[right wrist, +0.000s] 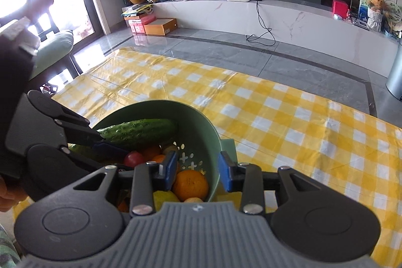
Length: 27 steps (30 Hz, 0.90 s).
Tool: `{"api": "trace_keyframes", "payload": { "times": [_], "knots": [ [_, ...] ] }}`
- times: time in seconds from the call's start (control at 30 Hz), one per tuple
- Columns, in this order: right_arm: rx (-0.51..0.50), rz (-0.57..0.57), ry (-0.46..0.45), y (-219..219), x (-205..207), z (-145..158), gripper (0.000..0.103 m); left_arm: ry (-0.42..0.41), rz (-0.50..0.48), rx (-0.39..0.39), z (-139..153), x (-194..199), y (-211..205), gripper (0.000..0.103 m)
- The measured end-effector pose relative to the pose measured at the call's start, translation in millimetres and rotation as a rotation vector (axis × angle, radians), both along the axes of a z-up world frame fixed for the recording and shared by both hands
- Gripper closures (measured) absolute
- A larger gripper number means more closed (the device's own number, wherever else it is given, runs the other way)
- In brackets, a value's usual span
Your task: Organize fruits
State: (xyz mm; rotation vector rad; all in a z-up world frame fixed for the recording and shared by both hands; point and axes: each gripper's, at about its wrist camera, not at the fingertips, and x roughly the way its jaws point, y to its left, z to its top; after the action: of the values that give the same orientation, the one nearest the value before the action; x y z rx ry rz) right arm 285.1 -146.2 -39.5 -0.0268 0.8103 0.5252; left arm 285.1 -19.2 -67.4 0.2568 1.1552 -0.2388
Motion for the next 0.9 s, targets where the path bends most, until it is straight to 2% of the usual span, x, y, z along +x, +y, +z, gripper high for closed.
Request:
{"api": "trace_keyframes", "payload": {
  "times": [0.17,0.33,0.47,0.57,0.63,0.67,0.73,0.9],
  "knots": [
    [0.005,-0.013,0.006,-8,-2,-4,0.07,0.003,0.001,0.007,-2,1,-2,0.059],
    [0.014,-0.023,0.017,-14,-3,-6,0.07,0.002,0.011,0.006,-1,1,-5,0.058],
    [0.014,-0.027,0.017,-16,-7,-2,0.07,-0.015,0.021,-0.013,5,-3,-3,0.046],
    [0.013,-0.033,0.012,-18,-10,4,0.069,-0.063,0.037,-0.029,17,-16,-1,0.045],
    [0.016,-0.048,-0.001,-20,-15,12,0.068,-0.127,0.062,-0.041,29,-30,-1,0.045],
    [0.021,-0.056,-0.013,-22,-19,16,0.066,-0.165,0.066,-0.049,36,-39,-1,0.045],
    [0.036,-0.078,-0.045,-26,-28,26,0.053,-0.234,0.065,-0.063,50,-59,-1,0.044],
    [0.08,-0.136,-0.119,-38,-59,56,0.029,-0.379,0.076,-0.096,81,-106,0,0.037]
  ]
}}
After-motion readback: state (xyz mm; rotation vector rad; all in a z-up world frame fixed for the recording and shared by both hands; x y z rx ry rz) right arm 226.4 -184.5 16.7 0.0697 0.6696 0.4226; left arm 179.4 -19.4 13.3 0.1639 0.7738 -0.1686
